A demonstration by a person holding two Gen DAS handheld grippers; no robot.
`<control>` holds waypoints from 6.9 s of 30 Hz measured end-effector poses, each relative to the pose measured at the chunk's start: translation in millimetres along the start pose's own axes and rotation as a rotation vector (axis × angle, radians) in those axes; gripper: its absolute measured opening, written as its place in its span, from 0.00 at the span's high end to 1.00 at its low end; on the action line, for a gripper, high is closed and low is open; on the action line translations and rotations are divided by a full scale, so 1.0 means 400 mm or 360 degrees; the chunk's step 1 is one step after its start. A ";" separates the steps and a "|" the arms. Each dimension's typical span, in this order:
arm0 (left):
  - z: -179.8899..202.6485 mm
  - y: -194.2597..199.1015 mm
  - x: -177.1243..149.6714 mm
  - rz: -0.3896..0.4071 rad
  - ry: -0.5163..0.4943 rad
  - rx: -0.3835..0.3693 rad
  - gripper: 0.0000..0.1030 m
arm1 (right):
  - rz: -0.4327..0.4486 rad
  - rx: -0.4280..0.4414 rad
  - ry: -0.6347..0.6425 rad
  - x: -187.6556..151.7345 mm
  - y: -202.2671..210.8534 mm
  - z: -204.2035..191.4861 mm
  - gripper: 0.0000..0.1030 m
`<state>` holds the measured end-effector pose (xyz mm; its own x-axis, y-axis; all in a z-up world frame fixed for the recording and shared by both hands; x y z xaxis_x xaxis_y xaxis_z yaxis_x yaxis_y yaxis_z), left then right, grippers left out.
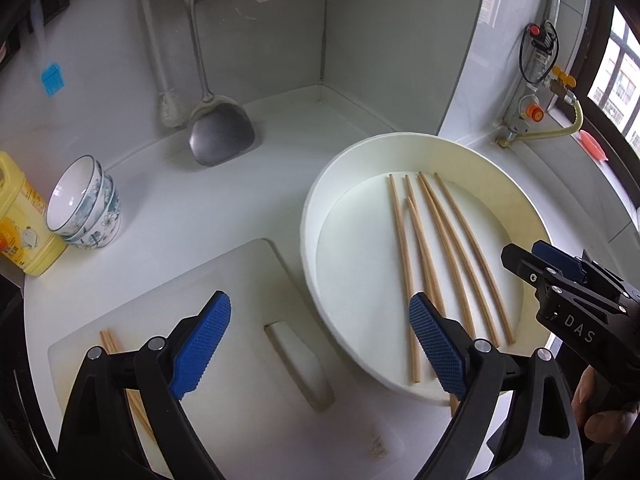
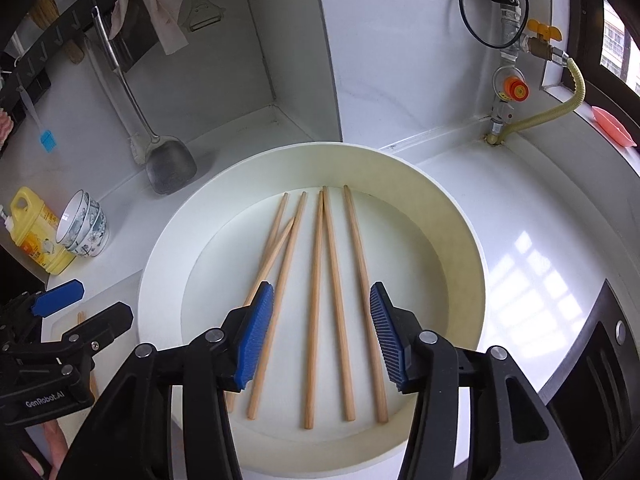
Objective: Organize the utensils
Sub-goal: 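Move both open tools back over the chopstick bundle, then lower both open tools onto the remaining chopstick bundle, then push one chopstick apart from the bundle with both tools, then close the left tool on one chopstick while the right tool grasps another, then lift and carry both held chopsticks over the cream basin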
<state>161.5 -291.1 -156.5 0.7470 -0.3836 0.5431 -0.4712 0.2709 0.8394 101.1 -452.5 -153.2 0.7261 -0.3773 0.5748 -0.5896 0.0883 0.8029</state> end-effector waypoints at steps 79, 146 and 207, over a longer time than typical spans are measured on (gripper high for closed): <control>-0.596 0.163 -0.560 0.0249 0.0828 0.0486 0.07 | -0.0004 0.0444 0.0761 -0.418 -0.106 -0.622 0.26; -0.534 0.014 -0.492 0.0081 0.0741 0.0581 0.05 | 0.0050 0.0398 0.0704 -0.331 -0.153 -0.541 0.26; -0.514 0.178 -0.408 0.0113 0.0377 0.0164 0.93 | 0.0002 0.0471 0.0552 -0.308 0.041 -0.665 0.94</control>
<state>102.5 -27.8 -189.6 0.7937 -0.1463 0.5905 -0.5623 0.1940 0.8038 96.1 -159.5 -168.6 0.7713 -0.0417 0.6351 -0.6295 -0.1978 0.7514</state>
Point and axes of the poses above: each gripper's, at about its wrist camera, not at the fingertips, and y roughly against the way its jaws point, z to its right, x to its top, the point moved 9 cm from there along -y, roughly the way its jaws point, and after that the axes turned 1 degree about x, right-handed, at the moved point
